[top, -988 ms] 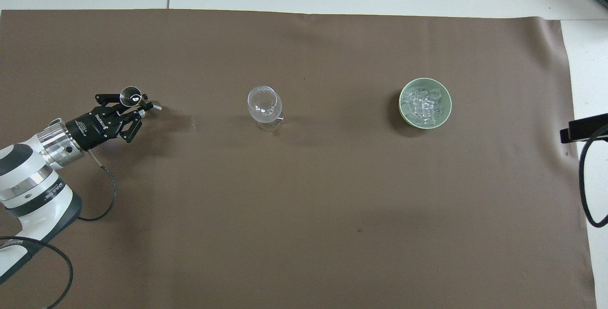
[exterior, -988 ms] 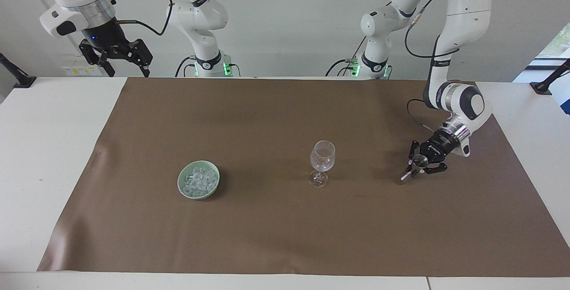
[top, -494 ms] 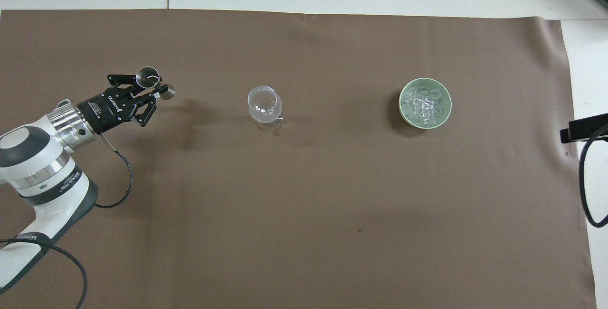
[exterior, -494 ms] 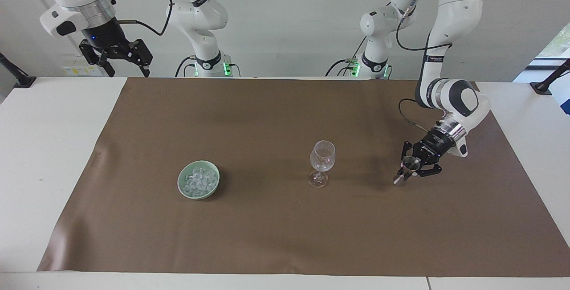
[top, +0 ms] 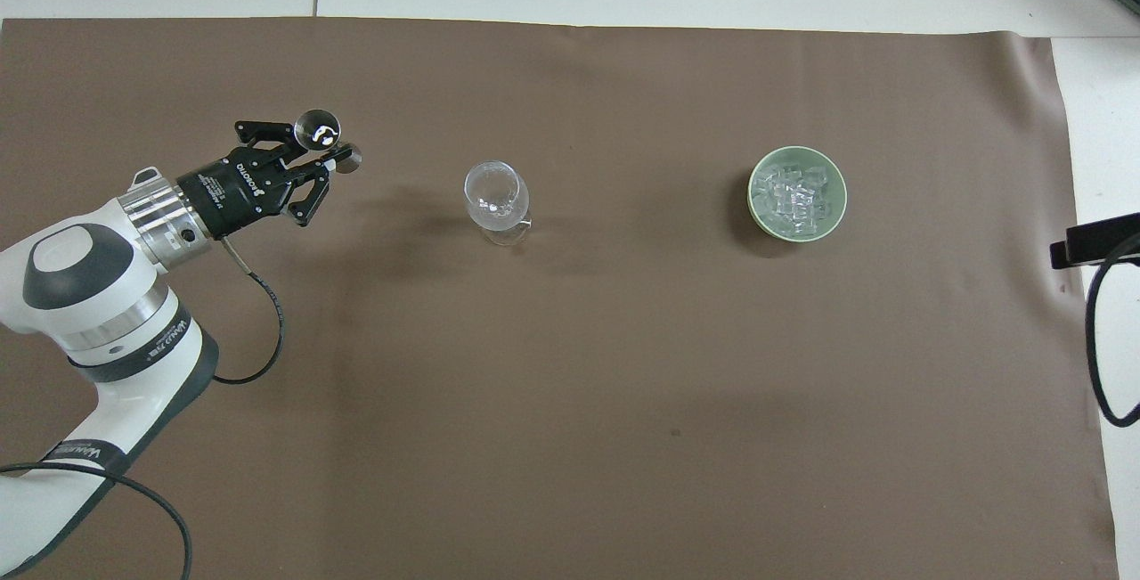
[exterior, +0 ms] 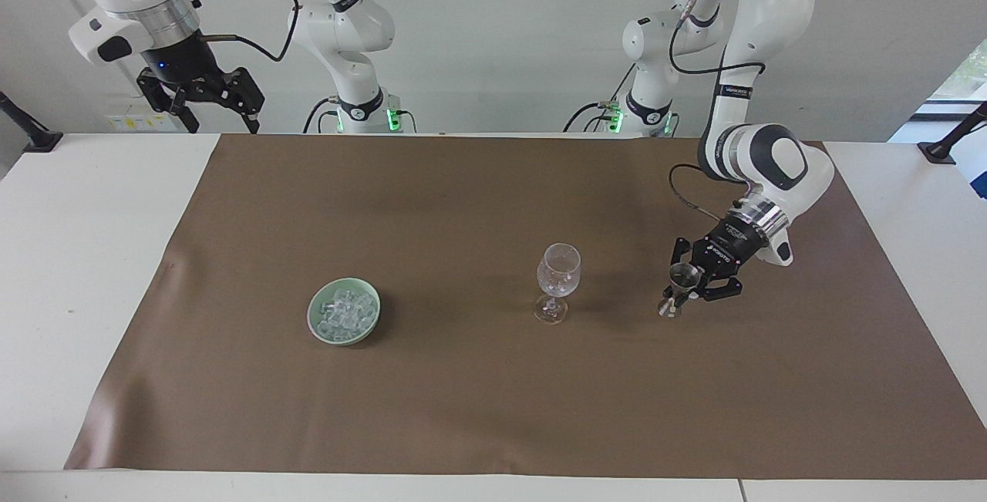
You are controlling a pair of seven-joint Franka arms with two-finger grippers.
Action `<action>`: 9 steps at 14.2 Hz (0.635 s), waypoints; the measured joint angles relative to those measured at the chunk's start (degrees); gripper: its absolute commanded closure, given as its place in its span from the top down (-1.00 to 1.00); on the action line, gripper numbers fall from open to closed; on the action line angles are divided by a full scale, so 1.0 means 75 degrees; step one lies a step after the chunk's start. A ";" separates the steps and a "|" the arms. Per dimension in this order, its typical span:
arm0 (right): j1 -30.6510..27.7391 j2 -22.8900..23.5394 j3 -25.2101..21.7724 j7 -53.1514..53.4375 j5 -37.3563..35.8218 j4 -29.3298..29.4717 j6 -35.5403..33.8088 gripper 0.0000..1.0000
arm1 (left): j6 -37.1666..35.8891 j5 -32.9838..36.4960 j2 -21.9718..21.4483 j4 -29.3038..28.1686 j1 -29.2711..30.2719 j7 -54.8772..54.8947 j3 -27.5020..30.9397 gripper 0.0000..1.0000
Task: Pour wine and add ice with both arms
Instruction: 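Lift the jigger with the left gripper and carry it over the glass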
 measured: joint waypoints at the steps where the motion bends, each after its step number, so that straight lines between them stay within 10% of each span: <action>1: 0.0000 0.0000 0.0000 0.0000 0.0000 0.0000 0.0000 1.00 | 0.0062 0.0000 -0.0033 0.0021 -0.0110 -0.0018 -0.0014 -1.00; 9: 0.0000 0.0000 0.0000 0.0000 0.0000 0.0000 0.0000 1.00 | 0.0744 -0.0024 -0.0078 0.0228 -0.0828 -0.0065 -0.0060 -1.00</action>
